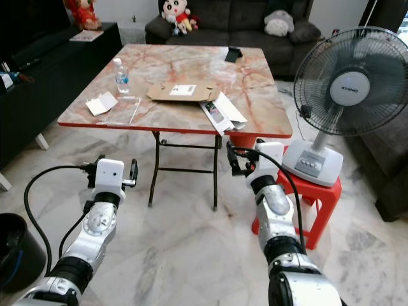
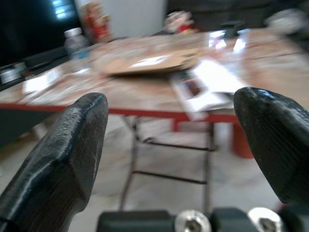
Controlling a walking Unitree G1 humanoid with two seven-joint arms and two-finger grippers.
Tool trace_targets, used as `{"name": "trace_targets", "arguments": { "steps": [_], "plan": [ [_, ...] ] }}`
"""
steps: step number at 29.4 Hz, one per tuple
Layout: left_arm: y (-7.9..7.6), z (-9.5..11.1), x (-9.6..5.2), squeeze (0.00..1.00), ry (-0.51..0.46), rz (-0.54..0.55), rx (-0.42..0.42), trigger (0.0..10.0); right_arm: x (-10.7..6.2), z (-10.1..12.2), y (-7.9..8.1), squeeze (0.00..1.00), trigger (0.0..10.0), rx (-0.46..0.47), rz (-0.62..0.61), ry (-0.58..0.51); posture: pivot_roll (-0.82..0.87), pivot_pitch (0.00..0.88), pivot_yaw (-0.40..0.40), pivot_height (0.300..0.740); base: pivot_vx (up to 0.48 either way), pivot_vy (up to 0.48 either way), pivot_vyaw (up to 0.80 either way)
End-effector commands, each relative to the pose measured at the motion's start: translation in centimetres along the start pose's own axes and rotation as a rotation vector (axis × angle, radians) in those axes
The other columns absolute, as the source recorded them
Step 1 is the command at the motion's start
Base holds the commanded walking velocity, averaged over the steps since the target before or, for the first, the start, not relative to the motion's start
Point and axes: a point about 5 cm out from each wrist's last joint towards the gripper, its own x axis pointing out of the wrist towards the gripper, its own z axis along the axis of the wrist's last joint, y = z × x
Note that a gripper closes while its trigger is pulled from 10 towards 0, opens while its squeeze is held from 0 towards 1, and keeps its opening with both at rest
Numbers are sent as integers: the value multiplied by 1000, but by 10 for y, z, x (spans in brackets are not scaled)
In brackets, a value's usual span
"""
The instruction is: Picking trash to rubbish bin
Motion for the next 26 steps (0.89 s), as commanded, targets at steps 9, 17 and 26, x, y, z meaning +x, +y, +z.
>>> {"name": "trace_targets", "arguments": {
  "steps": [9,17,26],
  "plan": [
    [1,3,2,0,-1,12,-9,10000,2,7,-2,0,10000,-37,9,-21,-2,0,-16,740,347,0,275],
    [1,3,3,0,-1,10,-6,10000,2,6,-2,0,10000,-18,4,-19,-9,0,-12,740,349,0,100],
    [1,5,4,0,0,7,-5,10000,2,7,-2,0,10000,-12,4,-22,-11,0,-10,740,351,0,0]
  ]
}}
